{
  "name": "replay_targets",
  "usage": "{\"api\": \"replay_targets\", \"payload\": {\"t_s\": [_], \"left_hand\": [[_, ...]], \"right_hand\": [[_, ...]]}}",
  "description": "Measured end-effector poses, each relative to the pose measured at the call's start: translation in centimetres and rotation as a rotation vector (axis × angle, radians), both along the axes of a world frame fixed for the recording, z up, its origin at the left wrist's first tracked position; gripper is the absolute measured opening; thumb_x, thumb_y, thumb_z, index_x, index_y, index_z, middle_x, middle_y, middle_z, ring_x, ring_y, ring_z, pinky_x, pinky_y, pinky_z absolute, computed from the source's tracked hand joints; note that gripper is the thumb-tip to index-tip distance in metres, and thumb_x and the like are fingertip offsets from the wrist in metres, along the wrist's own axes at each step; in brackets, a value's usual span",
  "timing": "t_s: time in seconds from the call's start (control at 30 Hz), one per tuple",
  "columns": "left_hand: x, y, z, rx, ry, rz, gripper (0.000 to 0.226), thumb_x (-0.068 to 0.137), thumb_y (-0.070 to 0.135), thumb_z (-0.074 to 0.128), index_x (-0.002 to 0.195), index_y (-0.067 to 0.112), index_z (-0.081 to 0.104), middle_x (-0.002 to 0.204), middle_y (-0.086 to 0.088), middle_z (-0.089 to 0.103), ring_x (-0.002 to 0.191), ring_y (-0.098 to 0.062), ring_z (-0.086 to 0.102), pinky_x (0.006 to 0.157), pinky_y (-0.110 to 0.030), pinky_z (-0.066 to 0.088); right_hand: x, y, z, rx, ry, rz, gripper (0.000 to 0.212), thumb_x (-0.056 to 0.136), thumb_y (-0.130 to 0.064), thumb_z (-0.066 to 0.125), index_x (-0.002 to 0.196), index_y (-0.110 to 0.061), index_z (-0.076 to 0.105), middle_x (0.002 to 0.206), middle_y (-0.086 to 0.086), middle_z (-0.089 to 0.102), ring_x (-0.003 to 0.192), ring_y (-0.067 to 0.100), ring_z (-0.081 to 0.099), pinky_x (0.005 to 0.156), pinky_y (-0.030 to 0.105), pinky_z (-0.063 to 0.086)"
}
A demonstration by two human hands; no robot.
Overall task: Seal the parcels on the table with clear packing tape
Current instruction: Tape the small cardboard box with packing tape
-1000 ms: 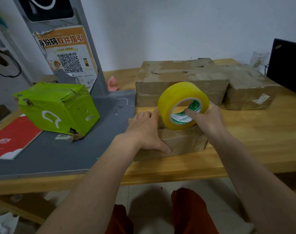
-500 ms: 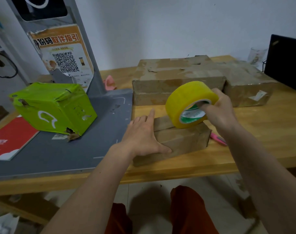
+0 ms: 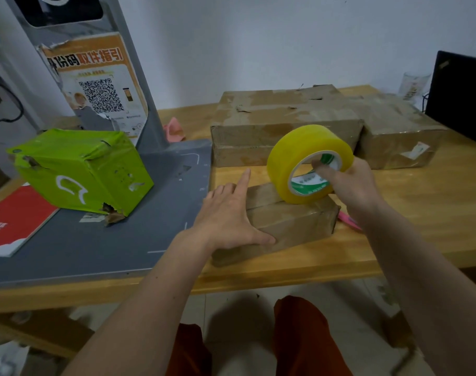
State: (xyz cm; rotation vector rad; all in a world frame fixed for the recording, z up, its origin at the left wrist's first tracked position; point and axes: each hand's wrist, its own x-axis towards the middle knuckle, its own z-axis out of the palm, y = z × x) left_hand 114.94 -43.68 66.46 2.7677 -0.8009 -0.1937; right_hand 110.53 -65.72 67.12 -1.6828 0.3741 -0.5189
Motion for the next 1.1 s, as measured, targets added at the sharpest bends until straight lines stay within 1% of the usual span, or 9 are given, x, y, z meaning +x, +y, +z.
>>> {"api": "replay_targets", "payload": {"t_s": [0.1,0.2,0.37,0.47,0.57,0.7,0.93,1.0,1.1], "left_hand": [[-0.1,0.1,0.0,-0.01,0.003,0.003,0.139,0.061,0.073,0.077,0.155,0.032,-0.017,0.152,-0.003,0.031,0.141,-0.025,0.026,0.119,-0.04,0.016],[-0.1,0.0,0.0,-0.012,0.0,-0.001,0.139,0.061,0.072,0.077,0.155,0.032,-0.018,0.151,-0.003,0.032,0.14,-0.025,0.026,0.118,-0.04,0.016],[0.0,-0.1,-0.1,-0.005,-0.007,0.004,0.14,0.061,0.073,0.076,0.155,0.032,-0.017,0.15,-0.004,0.033,0.139,-0.026,0.028,0.118,-0.04,0.017],[-0.1,-0.1,-0.1,-0.005,-0.009,0.006,0.139,0.06,0.073,0.077,0.155,0.032,-0.017,0.15,-0.003,0.033,0.14,-0.025,0.027,0.118,-0.04,0.016],[-0.1,-0.1,0.0,0.007,-0.002,0.011,0.139,0.061,0.072,0.077,0.155,0.033,-0.018,0.15,-0.005,0.033,0.14,-0.027,0.027,0.118,-0.042,0.017],[0.0,-1.8,1.1,0.08,0.025,0.01,0.139,0.061,0.074,0.076,0.154,0.035,-0.02,0.15,-0.011,0.035,0.137,-0.034,0.032,0.115,-0.047,0.026],[-0.5,-4.9,0.0,0.028,-0.085,-0.023,0.136,0.062,0.078,0.073,0.156,0.031,-0.015,0.146,-0.007,0.04,0.133,-0.028,0.038,0.112,-0.041,0.029],[-0.3,-4.6,-0.1,0.021,-0.083,-0.011,0.137,0.06,0.079,0.072,0.156,0.032,-0.015,0.147,-0.006,0.041,0.134,-0.028,0.038,0.113,-0.041,0.029],[-0.3,-4.6,0.0,0.013,-0.087,-0.008,0.137,0.06,0.079,0.072,0.156,0.034,-0.015,0.146,-0.005,0.042,0.134,-0.028,0.038,0.113,-0.04,0.029]], "right_hand": [[-0.2,-1.9,0.6,0.088,-0.001,-0.055,0.018,0.091,-0.011,0.066,0.108,-0.016,0.066,0.103,0.007,0.069,0.101,0.028,0.067,0.085,0.046,0.055],[-0.5,-3.3,0.6,0.211,-0.004,-0.074,0.03,0.092,-0.01,0.064,0.121,-0.013,0.06,0.112,0.011,0.067,0.103,0.028,0.066,0.078,0.044,0.057],[-0.5,-2.5,-1.5,0.549,-0.023,0.01,0.052,0.078,-0.015,0.076,0.126,-0.012,0.057,0.115,0.01,0.07,0.1,0.025,0.07,0.082,0.045,0.057],[-0.5,-1.7,-2.2,0.613,0.044,0.073,0.066,0.07,-0.018,0.081,0.129,-0.01,0.055,0.114,0.01,0.071,0.098,0.023,0.071,0.089,0.043,0.056],[-0.1,-2.0,-1.9,0.584,0.017,-0.008,0.046,0.085,-0.013,0.072,0.128,-0.01,0.055,0.113,0.01,0.069,0.097,0.022,0.07,0.083,0.04,0.057],[-0.2,-1.9,-1.6,0.445,0.004,-0.092,0.036,0.089,-0.015,0.069,0.124,-0.011,0.059,0.108,0.007,0.069,0.096,0.021,0.068,0.08,0.04,0.058],[-0.2,-2.2,-1.2,0.305,-0.031,-0.067,0.012,0.09,-0.011,0.065,0.094,-0.022,0.064,0.092,0.002,0.069,0.086,0.019,0.069,0.06,0.033,0.059],[-0.1,-2.7,-1.0,0.307,-0.033,-0.062,0.012,0.09,-0.01,0.066,0.094,-0.022,0.065,0.096,0.005,0.07,0.089,0.023,0.069,0.061,0.038,0.06],[-0.3,-4.0,-0.8,0.389,-0.057,-0.108,0.016,0.089,-0.01,0.068,0.104,-0.017,0.066,0.11,0.012,0.069,0.1,0.031,0.067,0.074,0.053,0.058]]}}
